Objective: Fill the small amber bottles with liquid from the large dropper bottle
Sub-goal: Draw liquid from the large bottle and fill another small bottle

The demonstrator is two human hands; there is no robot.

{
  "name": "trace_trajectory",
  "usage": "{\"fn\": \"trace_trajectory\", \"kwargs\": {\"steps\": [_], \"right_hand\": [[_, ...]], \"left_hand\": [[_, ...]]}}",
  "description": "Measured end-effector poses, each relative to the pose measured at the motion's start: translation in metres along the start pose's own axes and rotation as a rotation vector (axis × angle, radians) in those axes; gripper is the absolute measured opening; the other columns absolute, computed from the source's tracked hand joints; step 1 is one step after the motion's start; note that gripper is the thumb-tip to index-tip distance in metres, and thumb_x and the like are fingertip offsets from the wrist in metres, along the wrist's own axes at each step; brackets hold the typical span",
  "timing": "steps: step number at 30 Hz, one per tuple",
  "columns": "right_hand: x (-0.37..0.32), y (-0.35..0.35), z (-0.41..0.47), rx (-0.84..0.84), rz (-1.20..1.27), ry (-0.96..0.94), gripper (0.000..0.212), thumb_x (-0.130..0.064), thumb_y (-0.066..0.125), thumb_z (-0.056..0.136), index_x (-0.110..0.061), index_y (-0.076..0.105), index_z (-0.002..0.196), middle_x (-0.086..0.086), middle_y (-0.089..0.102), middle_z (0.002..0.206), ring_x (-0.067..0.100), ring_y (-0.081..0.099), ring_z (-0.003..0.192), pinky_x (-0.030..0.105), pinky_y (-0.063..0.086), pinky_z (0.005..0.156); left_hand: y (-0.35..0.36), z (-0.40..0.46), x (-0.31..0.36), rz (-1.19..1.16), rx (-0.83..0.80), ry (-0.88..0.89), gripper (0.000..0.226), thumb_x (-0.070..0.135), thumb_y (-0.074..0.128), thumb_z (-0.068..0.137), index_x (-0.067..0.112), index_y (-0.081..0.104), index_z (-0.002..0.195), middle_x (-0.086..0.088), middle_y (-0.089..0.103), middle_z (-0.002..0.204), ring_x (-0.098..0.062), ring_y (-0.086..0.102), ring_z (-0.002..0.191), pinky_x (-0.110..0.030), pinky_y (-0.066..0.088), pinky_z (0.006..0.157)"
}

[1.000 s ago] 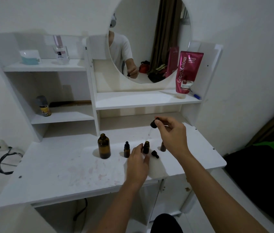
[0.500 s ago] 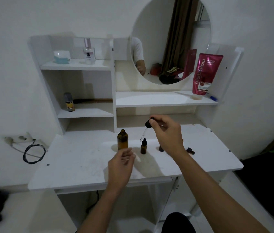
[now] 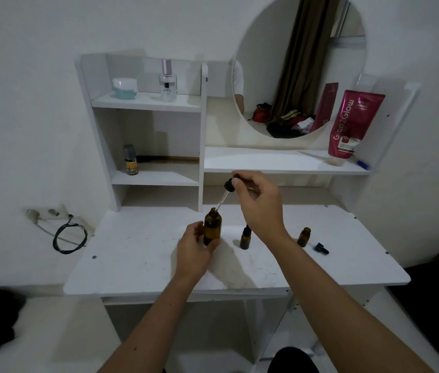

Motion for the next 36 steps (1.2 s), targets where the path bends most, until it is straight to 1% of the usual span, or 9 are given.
{"fn": "trace_trajectory", "kwargs": {"steps": [4,7,11,15,17,23,30,33,36], "right_hand": [[0.002,0.002,0.006,0.007,-0.008,-0.005,0.020,-0.011,0.067,0.101,-0.010,0.074,0.120,0.001,0.075,0.113,0.001,0.071,0.105,0.015,0.055,0.094],[0.003,0.002,0.010,0.017,0.005,0.003,0.020,-0.012,0.068,0.101,-0.011,0.075,0.119,0.001,0.075,0.114,0.002,0.072,0.105,0.015,0.055,0.093],[0.004,0.007,0.009,-0.007,-0.008,-0.012,0.020,-0.012,0.067,0.101,-0.011,0.074,0.120,0.000,0.075,0.114,0.004,0.072,0.106,0.016,0.054,0.095],[0.005,0.007,0.011,-0.006,-0.017,-0.015,0.020,-0.013,0.067,0.101,-0.011,0.074,0.119,0.000,0.075,0.114,0.007,0.072,0.107,0.020,0.056,0.097],[0.004,0.006,0.012,-0.010,-0.024,-0.018,0.020,-0.013,0.067,0.101,-0.011,0.075,0.119,0.000,0.074,0.113,0.007,0.072,0.106,0.022,0.056,0.098],[0.006,0.002,0.015,0.004,-0.064,-0.034,0.020,-0.010,0.067,0.100,-0.011,0.074,0.119,0.002,0.074,0.113,0.007,0.071,0.105,0.022,0.057,0.098],[0.016,0.012,0.011,-0.049,-0.123,-0.030,0.017,-0.012,0.069,0.099,-0.012,0.075,0.115,0.000,0.076,0.108,0.009,0.072,0.101,0.019,0.057,0.094],[0.022,0.023,0.008,-0.105,-0.167,-0.026,0.015,-0.013,0.070,0.098,-0.012,0.076,0.112,-0.006,0.073,0.103,0.000,0.070,0.095,0.013,0.055,0.089],[0.032,0.035,0.003,-0.179,-0.225,-0.021,0.016,-0.014,0.071,0.098,-0.011,0.076,0.113,-0.004,0.073,0.104,-0.008,0.067,0.090,0.006,0.052,0.085]], "left_hand": [[0.000,0.001,-0.002,0.042,0.025,0.044,0.051,0.026,0.078,0.088,0.018,0.056,0.133,0.001,0.067,0.128,-0.019,0.062,0.117,-0.040,0.051,0.105],[0.000,0.001,-0.002,0.051,0.023,0.054,0.049,0.025,0.078,0.089,0.019,0.057,0.132,0.003,0.067,0.128,-0.016,0.062,0.116,-0.032,0.051,0.103],[0.001,0.002,-0.004,0.056,0.016,0.070,0.047,0.026,0.077,0.090,0.021,0.056,0.132,0.005,0.067,0.127,-0.015,0.062,0.116,-0.028,0.049,0.101],[0.001,0.002,-0.006,0.065,0.024,0.073,0.048,0.025,0.077,0.090,0.020,0.056,0.133,0.005,0.067,0.128,-0.014,0.061,0.116,-0.029,0.049,0.102],[0.002,0.002,-0.006,0.072,0.022,0.069,0.047,0.023,0.076,0.090,0.021,0.056,0.133,0.006,0.067,0.128,-0.012,0.061,0.114,-0.025,0.047,0.099],[0.003,0.002,-0.009,0.085,0.021,0.055,0.046,0.026,0.075,0.091,0.027,0.055,0.133,0.012,0.064,0.126,-0.012,0.060,0.116,-0.022,0.044,0.097],[0.004,0.001,-0.009,0.092,0.025,0.069,0.048,0.026,0.075,0.091,0.025,0.055,0.134,0.007,0.065,0.129,-0.014,0.060,0.118,-0.031,0.048,0.104],[0.002,0.001,-0.006,0.092,0.031,0.076,0.047,0.024,0.075,0.091,0.022,0.055,0.134,0.005,0.066,0.129,-0.015,0.061,0.118,-0.029,0.048,0.103],[0.002,0.000,-0.005,0.086,0.029,0.077,0.047,0.023,0.075,0.092,0.021,0.055,0.134,0.004,0.066,0.130,-0.016,0.061,0.119,-0.034,0.050,0.106]]}}
Point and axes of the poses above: each hand's wrist, its own z-axis towards the middle knuckle, its own y-axis out of the palm, x = y × z, the point moved 8 cm from there along z, towards the middle knuckle
